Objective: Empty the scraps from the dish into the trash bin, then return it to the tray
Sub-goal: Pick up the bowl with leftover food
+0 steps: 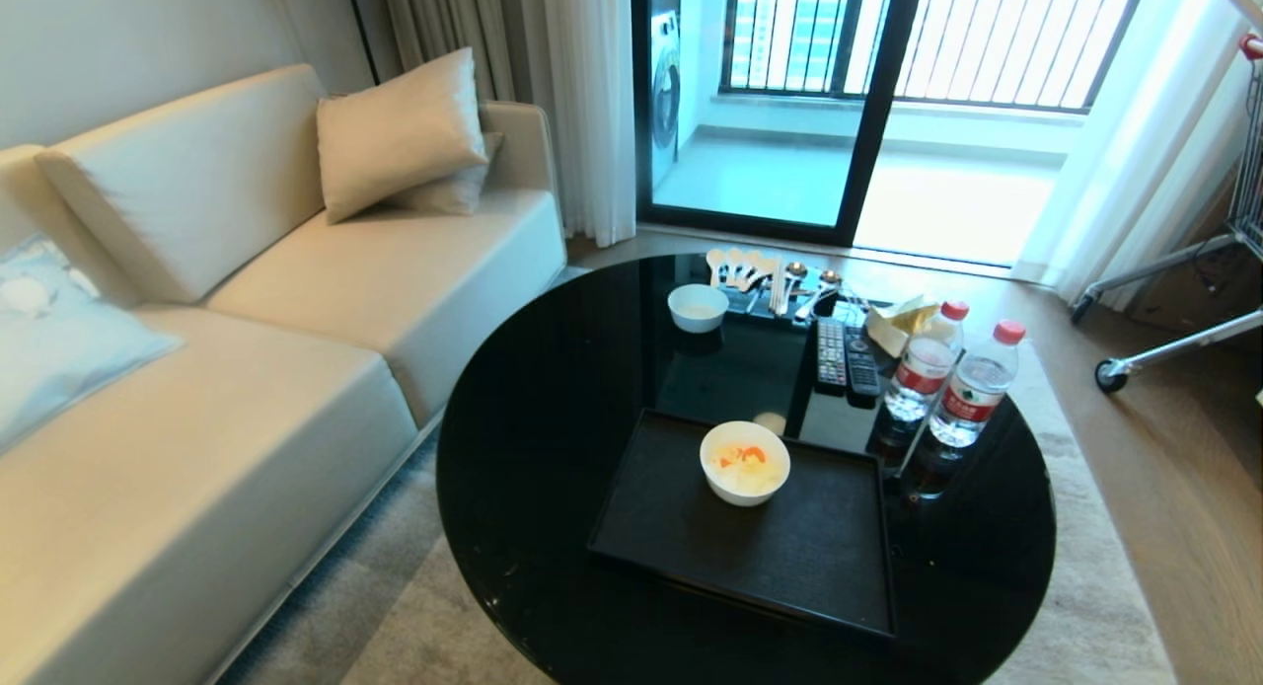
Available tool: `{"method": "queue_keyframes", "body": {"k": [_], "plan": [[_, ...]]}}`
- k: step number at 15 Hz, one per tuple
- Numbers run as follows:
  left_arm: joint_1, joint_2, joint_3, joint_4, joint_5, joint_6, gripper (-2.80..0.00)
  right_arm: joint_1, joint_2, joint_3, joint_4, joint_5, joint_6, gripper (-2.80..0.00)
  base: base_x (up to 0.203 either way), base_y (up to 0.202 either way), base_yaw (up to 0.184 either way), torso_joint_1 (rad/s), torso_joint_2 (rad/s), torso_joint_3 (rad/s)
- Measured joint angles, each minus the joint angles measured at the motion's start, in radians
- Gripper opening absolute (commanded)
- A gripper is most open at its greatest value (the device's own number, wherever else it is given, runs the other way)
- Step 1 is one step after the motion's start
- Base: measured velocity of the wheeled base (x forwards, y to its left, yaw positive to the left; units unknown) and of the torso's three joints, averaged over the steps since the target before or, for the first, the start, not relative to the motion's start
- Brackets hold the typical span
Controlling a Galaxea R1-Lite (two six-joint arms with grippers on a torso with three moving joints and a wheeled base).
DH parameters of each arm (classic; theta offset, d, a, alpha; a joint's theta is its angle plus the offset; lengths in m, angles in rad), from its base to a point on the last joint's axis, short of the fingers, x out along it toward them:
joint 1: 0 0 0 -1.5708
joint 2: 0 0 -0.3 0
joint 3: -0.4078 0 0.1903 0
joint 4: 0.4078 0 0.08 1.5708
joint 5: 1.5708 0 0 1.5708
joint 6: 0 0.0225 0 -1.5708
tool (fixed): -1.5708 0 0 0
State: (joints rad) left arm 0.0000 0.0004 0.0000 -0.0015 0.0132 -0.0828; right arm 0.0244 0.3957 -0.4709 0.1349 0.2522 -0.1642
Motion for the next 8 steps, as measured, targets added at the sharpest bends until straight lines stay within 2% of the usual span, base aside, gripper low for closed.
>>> {"method": "queue_keyframes", "body": {"k": [4,8], "plan": [[0.0,0.0,0.0,0.0,0.0,-0.001,-2.8,0.014,0.418,-0.204,-0.103,0.141,-0.156,-2.8,0.0,0.0,0.0,0.0,0.0,0.0],[0.0,0.0,0.0,0.0,0.0,0.0,-2.8,0.047,0.88,-0.515,-0.148,0.166,-0.244,-2.8,0.0,0.0,0.0,0.0,0.0,0.0]]}}
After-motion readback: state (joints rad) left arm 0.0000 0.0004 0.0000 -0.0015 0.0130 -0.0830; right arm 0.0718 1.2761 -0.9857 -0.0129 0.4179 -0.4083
